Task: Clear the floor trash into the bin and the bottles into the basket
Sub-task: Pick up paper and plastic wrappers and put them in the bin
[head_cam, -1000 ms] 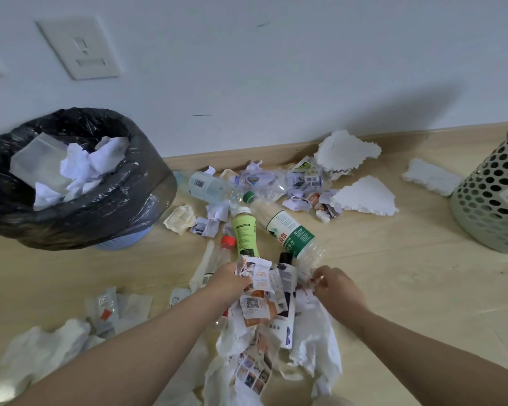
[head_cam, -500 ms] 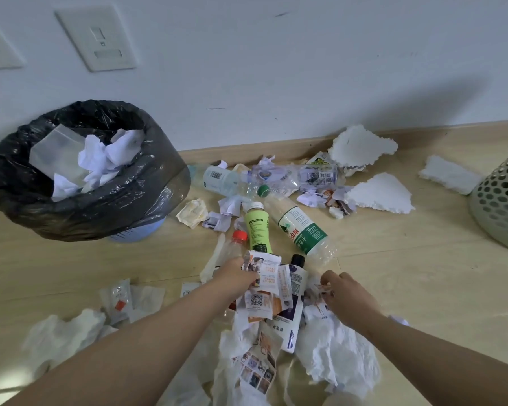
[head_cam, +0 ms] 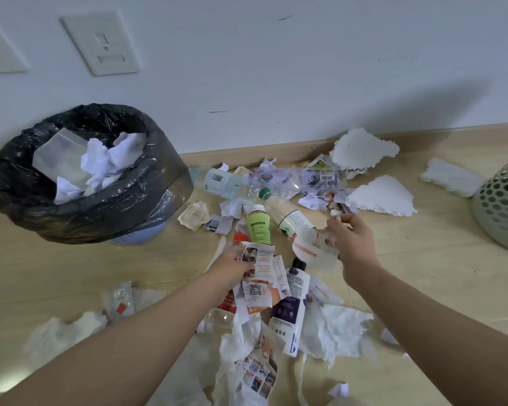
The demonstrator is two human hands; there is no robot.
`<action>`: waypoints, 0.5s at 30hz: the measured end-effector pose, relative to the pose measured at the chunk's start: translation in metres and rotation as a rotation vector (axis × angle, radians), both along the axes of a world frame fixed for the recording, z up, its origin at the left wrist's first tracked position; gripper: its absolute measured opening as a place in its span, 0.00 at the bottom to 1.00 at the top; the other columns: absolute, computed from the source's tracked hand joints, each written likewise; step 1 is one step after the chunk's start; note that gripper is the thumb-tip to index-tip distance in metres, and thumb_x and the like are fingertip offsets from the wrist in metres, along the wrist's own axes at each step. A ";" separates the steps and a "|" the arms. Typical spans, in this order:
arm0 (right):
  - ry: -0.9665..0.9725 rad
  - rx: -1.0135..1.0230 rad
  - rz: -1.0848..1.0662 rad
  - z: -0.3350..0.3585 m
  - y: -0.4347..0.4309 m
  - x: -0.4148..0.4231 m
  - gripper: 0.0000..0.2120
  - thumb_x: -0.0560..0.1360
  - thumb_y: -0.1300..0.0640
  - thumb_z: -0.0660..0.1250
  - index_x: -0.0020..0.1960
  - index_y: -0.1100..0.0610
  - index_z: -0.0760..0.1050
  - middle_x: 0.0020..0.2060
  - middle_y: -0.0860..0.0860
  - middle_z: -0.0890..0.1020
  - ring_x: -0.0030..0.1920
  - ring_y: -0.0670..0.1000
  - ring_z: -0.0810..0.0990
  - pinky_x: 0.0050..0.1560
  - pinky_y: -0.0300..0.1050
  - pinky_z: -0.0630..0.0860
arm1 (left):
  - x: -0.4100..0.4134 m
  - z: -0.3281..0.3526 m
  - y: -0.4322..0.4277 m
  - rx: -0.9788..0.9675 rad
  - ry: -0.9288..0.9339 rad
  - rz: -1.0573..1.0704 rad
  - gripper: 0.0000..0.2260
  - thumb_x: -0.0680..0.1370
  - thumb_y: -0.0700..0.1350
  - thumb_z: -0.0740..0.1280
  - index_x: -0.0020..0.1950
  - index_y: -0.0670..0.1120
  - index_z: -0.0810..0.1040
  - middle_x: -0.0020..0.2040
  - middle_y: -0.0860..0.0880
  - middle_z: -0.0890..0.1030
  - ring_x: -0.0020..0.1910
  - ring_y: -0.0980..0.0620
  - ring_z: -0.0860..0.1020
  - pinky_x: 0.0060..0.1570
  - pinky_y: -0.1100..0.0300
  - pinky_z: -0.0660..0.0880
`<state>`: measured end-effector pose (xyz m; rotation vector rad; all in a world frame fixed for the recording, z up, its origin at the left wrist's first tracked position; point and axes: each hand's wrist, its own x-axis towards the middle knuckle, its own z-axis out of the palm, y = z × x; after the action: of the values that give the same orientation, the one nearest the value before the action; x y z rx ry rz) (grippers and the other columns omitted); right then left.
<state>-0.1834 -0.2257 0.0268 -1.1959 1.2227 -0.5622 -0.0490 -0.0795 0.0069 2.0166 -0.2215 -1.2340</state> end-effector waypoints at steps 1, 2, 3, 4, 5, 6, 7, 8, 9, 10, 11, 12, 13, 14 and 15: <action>-0.067 0.086 -0.041 0.005 0.000 0.005 0.07 0.77 0.59 0.63 0.41 0.53 0.71 0.40 0.54 0.78 0.36 0.51 0.74 0.32 0.40 0.70 | 0.000 0.000 -0.002 -0.012 0.024 0.024 0.09 0.78 0.38 0.63 0.56 0.48 0.74 0.51 0.45 0.80 0.50 0.45 0.79 0.47 0.56 0.76; -0.115 0.157 -0.054 0.010 0.003 0.009 0.06 0.77 0.59 0.63 0.42 0.53 0.70 0.39 0.53 0.78 0.36 0.50 0.74 0.30 0.40 0.70 | -0.001 0.000 -0.004 -0.026 0.059 0.059 0.08 0.78 0.38 0.63 0.55 0.48 0.75 0.52 0.44 0.81 0.50 0.43 0.80 0.51 0.51 0.77; -0.127 0.183 -0.033 0.013 0.006 0.013 0.05 0.78 0.59 0.63 0.43 0.53 0.70 0.40 0.52 0.77 0.36 0.50 0.75 0.31 0.40 0.70 | -0.001 0.001 -0.006 -0.047 0.103 0.100 0.08 0.78 0.37 0.63 0.55 0.47 0.75 0.53 0.42 0.81 0.49 0.42 0.80 0.54 0.49 0.77; -0.093 0.161 0.014 0.016 0.011 0.016 0.04 0.78 0.58 0.63 0.45 0.53 0.71 0.40 0.52 0.77 0.36 0.49 0.74 0.32 0.40 0.71 | -0.003 0.002 -0.009 -0.074 0.150 0.137 0.09 0.78 0.37 0.62 0.56 0.47 0.75 0.52 0.42 0.81 0.47 0.42 0.80 0.53 0.47 0.76; -0.026 0.103 0.074 0.015 0.015 0.019 0.02 0.78 0.58 0.62 0.47 0.54 0.71 0.40 0.51 0.77 0.35 0.48 0.74 0.33 0.40 0.71 | -0.005 0.004 -0.012 -0.105 0.189 0.163 0.09 0.79 0.37 0.62 0.56 0.46 0.75 0.51 0.41 0.81 0.45 0.43 0.79 0.51 0.48 0.76; 0.056 0.039 0.132 0.014 0.021 0.020 0.01 0.78 0.58 0.61 0.49 0.55 0.71 0.40 0.50 0.77 0.34 0.48 0.74 0.33 0.40 0.71 | -0.006 0.005 -0.015 -0.137 0.225 0.181 0.09 0.79 0.37 0.61 0.56 0.46 0.76 0.49 0.42 0.80 0.44 0.44 0.78 0.49 0.49 0.76; 0.138 -0.018 0.179 0.010 0.025 0.021 0.02 0.78 0.58 0.61 0.50 0.55 0.71 0.40 0.50 0.77 0.34 0.48 0.74 0.31 0.41 0.72 | -0.008 0.006 -0.018 -0.167 0.260 0.199 0.09 0.79 0.38 0.61 0.55 0.47 0.76 0.48 0.42 0.80 0.43 0.44 0.78 0.50 0.49 0.76; 0.208 -0.058 0.208 0.005 0.028 0.021 0.03 0.78 0.58 0.61 0.51 0.55 0.70 0.40 0.50 0.77 0.34 0.49 0.74 0.31 0.43 0.73 | -0.010 0.007 -0.021 -0.190 0.295 0.217 0.08 0.79 0.38 0.60 0.53 0.48 0.77 0.46 0.43 0.81 0.43 0.44 0.78 0.51 0.49 0.75; 0.262 -0.084 0.220 0.001 0.029 0.020 0.03 0.78 0.58 0.61 0.51 0.55 0.69 0.40 0.51 0.77 0.34 0.50 0.74 0.33 0.45 0.74 | -0.012 0.009 -0.024 -0.207 0.317 0.236 0.08 0.79 0.39 0.60 0.51 0.48 0.77 0.45 0.44 0.81 0.43 0.45 0.78 0.52 0.48 0.74; 0.307 -0.103 0.221 -0.003 0.030 0.018 0.03 0.78 0.58 0.61 0.51 0.54 0.69 0.39 0.51 0.76 0.34 0.50 0.74 0.35 0.46 0.75 | -0.014 0.009 -0.026 -0.222 0.327 0.252 0.08 0.79 0.40 0.59 0.49 0.49 0.77 0.43 0.45 0.81 0.42 0.45 0.78 0.52 0.48 0.73; 0.347 -0.124 0.222 -0.006 0.029 0.016 0.03 0.77 0.58 0.61 0.51 0.54 0.68 0.39 0.50 0.76 0.34 0.49 0.74 0.36 0.47 0.75 | -0.016 0.010 -0.029 -0.238 0.337 0.257 0.07 0.80 0.40 0.59 0.48 0.49 0.76 0.43 0.45 0.81 0.41 0.46 0.78 0.52 0.48 0.72; 0.379 -0.143 0.232 -0.007 0.029 0.013 0.04 0.77 0.58 0.61 0.51 0.54 0.68 0.40 0.50 0.76 0.34 0.48 0.74 0.36 0.46 0.74 | -0.019 0.012 -0.030 -0.249 0.343 0.247 0.07 0.80 0.41 0.59 0.48 0.48 0.76 0.42 0.45 0.81 0.40 0.46 0.78 0.51 0.49 0.72; 0.403 -0.163 0.249 -0.009 0.029 0.011 0.05 0.77 0.59 0.61 0.52 0.54 0.68 0.41 0.50 0.75 0.34 0.47 0.74 0.34 0.44 0.72 | -0.021 0.015 -0.031 -0.255 0.335 0.223 0.06 0.80 0.43 0.60 0.48 0.49 0.76 0.42 0.46 0.81 0.39 0.47 0.78 0.48 0.52 0.73; 0.421 -0.188 0.266 -0.010 0.030 0.010 0.06 0.77 0.59 0.61 0.53 0.54 0.68 0.41 0.50 0.75 0.34 0.47 0.73 0.32 0.42 0.70 | -0.024 0.016 -0.031 -0.256 0.319 0.188 0.04 0.80 0.45 0.61 0.49 0.49 0.76 0.43 0.47 0.82 0.39 0.47 0.79 0.45 0.54 0.74; 0.432 -0.205 0.282 -0.009 0.032 0.009 0.07 0.77 0.59 0.61 0.55 0.55 0.68 0.42 0.50 0.75 0.33 0.46 0.73 0.31 0.41 0.68 | -0.026 0.016 -0.031 -0.257 0.306 0.148 0.05 0.79 0.47 0.64 0.52 0.49 0.77 0.45 0.47 0.82 0.41 0.47 0.81 0.44 0.55 0.75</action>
<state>-0.1747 -0.1939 0.0175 -1.6939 1.3430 -0.2247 -0.0747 -0.1100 0.0226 1.5743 -0.0755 -1.3262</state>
